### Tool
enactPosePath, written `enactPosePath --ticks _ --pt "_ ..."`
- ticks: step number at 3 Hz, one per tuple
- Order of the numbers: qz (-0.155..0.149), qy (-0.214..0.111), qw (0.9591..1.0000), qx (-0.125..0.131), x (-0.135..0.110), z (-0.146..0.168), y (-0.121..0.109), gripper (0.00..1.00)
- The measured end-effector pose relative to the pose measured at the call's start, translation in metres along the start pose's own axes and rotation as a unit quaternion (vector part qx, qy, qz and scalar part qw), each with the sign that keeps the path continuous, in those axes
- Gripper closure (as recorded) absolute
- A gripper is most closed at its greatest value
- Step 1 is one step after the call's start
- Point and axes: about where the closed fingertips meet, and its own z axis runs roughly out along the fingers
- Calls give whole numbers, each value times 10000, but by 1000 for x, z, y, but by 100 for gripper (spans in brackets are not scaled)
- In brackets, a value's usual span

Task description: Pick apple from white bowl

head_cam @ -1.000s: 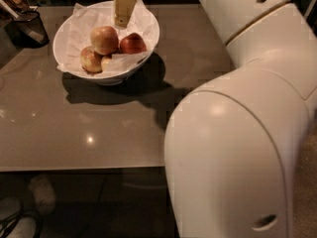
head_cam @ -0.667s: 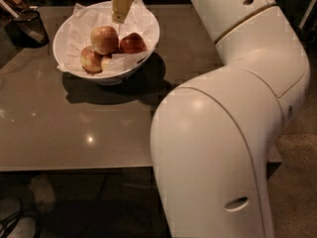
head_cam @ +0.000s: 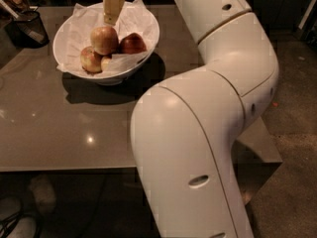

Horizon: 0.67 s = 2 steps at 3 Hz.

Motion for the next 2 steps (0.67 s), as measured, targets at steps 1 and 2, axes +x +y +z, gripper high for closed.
enactPosePath --ticks 1,2 --pt "-3 -146 9999 -76 -9 8 -2 36" --pt "10 -252 9996 -134 -15 13 -2 37"
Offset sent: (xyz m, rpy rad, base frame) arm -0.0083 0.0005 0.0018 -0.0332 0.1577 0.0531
